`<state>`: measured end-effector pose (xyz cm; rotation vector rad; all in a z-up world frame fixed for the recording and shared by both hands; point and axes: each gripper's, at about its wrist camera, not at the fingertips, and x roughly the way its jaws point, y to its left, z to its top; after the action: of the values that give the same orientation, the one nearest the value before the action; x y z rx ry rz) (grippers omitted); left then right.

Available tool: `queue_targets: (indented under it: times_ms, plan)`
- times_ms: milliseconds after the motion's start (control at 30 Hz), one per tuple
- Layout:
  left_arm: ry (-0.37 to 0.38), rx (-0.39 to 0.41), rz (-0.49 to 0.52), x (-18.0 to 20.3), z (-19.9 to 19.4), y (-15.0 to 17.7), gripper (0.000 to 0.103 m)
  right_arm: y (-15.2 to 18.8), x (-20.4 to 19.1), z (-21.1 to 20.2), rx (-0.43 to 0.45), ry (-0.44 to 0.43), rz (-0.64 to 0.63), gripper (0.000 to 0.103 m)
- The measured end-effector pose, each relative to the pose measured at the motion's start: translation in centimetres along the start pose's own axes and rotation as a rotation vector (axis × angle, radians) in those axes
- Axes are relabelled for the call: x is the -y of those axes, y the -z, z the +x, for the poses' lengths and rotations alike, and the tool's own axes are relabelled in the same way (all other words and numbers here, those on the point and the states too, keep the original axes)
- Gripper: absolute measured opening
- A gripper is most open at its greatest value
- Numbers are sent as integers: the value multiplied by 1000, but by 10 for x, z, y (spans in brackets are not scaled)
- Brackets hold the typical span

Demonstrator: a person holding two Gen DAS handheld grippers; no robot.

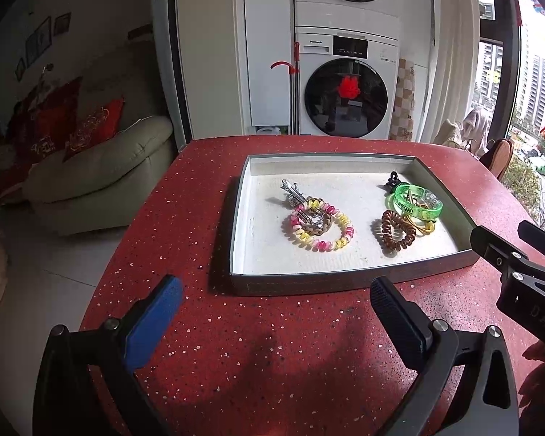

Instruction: Organize jewelry

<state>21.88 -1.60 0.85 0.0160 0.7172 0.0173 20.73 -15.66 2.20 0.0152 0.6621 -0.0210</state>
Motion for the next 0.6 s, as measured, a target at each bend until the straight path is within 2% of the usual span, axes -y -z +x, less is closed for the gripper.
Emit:
queue_targets:
  times_ms: [600]
  plan:
    - [-1, 2, -3, -1, -2, 0, 103, -2, -2, -4, 3, -4, -2, 86]
